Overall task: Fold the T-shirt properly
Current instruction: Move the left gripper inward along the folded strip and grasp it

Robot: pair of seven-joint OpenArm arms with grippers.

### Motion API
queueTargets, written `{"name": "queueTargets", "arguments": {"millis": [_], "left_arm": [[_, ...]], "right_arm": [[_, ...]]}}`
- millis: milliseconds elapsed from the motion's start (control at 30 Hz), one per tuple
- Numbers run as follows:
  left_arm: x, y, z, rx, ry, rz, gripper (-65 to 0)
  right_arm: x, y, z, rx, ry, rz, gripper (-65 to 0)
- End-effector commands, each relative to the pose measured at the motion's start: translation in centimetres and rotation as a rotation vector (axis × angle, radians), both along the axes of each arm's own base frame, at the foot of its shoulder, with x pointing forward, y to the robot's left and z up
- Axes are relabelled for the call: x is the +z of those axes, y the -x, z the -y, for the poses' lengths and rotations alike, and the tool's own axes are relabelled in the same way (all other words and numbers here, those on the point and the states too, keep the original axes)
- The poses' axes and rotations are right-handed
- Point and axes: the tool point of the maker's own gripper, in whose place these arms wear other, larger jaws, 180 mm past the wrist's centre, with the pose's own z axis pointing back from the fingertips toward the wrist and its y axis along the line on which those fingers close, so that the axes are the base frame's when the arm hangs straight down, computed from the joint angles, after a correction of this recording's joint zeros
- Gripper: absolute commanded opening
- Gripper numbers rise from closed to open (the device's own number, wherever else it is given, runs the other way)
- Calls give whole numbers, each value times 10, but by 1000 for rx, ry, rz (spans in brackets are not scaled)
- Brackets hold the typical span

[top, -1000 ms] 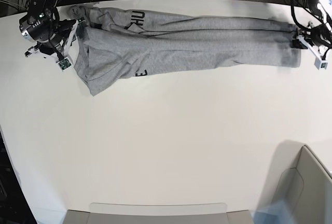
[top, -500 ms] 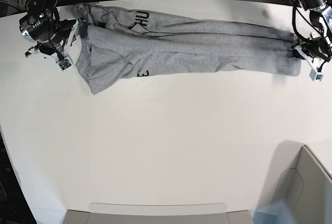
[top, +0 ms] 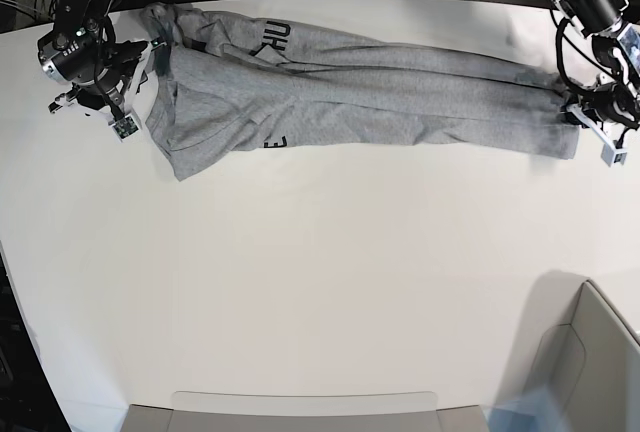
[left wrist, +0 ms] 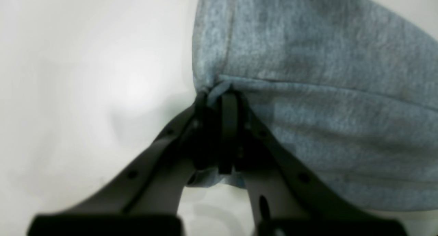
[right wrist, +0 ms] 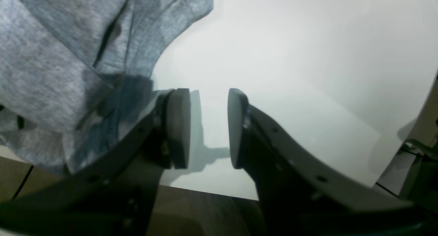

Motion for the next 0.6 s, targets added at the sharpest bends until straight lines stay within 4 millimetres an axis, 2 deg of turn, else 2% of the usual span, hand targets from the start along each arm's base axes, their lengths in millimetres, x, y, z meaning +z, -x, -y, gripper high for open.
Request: {"name": "queueTargets", "arguments": {"millis": [0, 133, 433, 567], "left_arm": [[-3, 16, -10, 11, -33, -87, -650], [16, 7, -23, 12, -80, -58, -650], [81, -17, -42, -9, -255, 78, -650], [102, -16, -46, -28, -330, 113, -650]], "right_arm": [[6, -4, 2, 19, 17, 19, -461], [6, -4, 2, 19, 17, 19, -461], [6, -4, 1, 20, 14, 20, -461], [6, -4, 1, 20, 14, 20, -461]]}}
